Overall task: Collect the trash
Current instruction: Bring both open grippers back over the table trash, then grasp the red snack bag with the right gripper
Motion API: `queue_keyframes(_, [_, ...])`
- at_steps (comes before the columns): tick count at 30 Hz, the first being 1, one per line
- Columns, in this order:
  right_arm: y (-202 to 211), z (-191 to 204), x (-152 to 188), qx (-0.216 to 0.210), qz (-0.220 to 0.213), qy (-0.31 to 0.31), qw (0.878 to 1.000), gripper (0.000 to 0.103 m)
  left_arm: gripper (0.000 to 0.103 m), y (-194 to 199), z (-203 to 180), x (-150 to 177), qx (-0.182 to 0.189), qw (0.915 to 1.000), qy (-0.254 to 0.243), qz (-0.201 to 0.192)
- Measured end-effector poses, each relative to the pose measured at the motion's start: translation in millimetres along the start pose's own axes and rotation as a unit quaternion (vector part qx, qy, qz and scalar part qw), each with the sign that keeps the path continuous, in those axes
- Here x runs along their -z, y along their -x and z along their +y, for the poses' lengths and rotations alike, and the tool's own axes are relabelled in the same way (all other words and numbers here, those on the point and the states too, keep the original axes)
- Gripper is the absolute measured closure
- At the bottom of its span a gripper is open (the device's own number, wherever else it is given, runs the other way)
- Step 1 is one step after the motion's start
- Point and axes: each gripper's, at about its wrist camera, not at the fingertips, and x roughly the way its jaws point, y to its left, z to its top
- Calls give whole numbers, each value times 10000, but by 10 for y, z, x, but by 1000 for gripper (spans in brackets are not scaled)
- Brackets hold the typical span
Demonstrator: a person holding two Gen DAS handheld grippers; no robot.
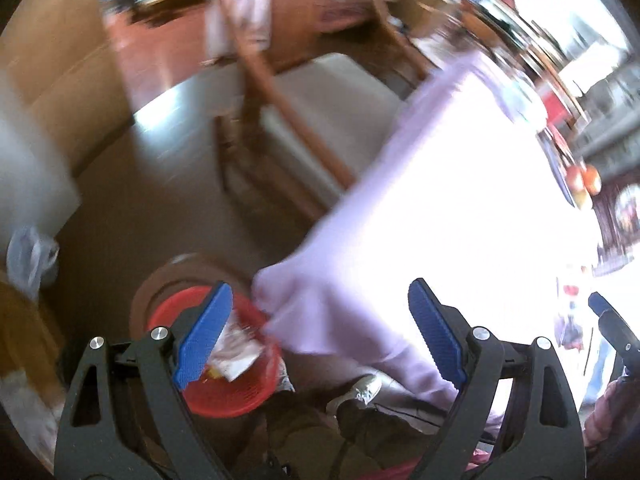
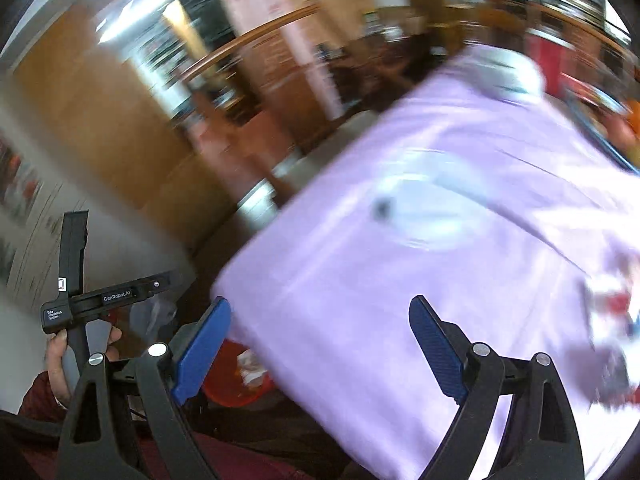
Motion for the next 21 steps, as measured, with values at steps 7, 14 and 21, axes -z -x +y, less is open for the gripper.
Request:
queue_keyframes(7, [679, -1003, 551, 762, -584, -1594, 9825, 14, 16, -360, -1227, -90, 561, 9878, -1421, 297])
queue_keyframes(14, [1068, -1572, 1128, 1220, -992, -2641, 9516, 14, 16, -587, -2143, 69, 895, 9648, -2413, 544])
queue_keyframes(21, [1280, -2261, 1474, 1502, -1147, -3295, 9250, 14, 16, -682, -2746, 147, 908, 9529, -2839, 563])
